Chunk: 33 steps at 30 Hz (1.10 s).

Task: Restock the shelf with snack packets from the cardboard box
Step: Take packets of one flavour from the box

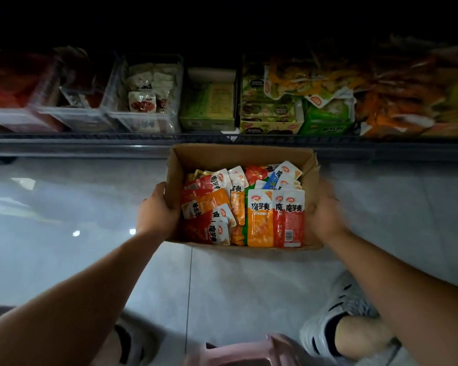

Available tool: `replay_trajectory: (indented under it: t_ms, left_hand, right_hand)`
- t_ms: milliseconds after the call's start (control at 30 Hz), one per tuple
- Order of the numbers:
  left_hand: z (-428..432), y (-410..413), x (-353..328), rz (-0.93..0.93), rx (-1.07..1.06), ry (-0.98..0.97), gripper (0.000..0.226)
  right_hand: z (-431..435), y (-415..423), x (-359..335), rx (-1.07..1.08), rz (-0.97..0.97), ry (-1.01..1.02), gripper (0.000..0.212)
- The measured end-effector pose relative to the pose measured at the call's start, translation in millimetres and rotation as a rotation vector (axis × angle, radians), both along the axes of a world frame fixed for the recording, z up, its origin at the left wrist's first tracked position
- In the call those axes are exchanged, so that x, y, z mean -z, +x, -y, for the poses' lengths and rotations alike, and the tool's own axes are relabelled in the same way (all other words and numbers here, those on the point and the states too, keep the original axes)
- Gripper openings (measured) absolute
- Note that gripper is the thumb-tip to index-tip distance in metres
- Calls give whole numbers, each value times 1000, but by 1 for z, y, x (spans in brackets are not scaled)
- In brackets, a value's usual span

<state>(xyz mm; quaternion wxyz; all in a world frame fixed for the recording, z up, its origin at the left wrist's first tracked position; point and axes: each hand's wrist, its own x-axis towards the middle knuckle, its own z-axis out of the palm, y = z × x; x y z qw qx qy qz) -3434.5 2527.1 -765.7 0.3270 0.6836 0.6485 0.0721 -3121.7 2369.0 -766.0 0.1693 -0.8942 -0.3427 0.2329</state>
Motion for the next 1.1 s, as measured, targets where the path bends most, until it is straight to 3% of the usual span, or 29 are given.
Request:
replay_trajectory:
  t_ms: [100,167,267,333,467,633,800,900,1033,1100]
  left_hand:
    - [3,-2,-3,32,-5,-20,46]
    - [9,-3,-5,61,-21,18,48]
    - [18,2,-8,92,23,130,57]
    - [21,6,-9,71,60,173,54]
    - [24,17,-6,-57,202,280,42]
    - [24,40,-1,159,258,111,30]
    - [21,38,12,205,180,-31,22]
    - [21,40,18,192,189,-67,19]
    - [21,45,17,195,201,-80,18]
    - [22,47,14,217,190,-99,17]
  right_hand:
    - [5,-2,-9,-106,-15,-43,67]
    - [6,-4,-10,-209,134,-40,69]
    - [-2,-8,-11,-403,352,-34,54]
    - [-10,-15,-14,-482,251,-62,43]
    - [-20,-14,-10,-473,127,-205,44]
    - [-42,-10,1,-470,46,-344,66]
    - [-46,-1,11,-407,72,-387,69]
    - [-40,-1,15,-402,112,-328,56]
    - [-35,-1,13,-408,127,-221,18]
    - [-36,2,9,-423,83,-210,15]
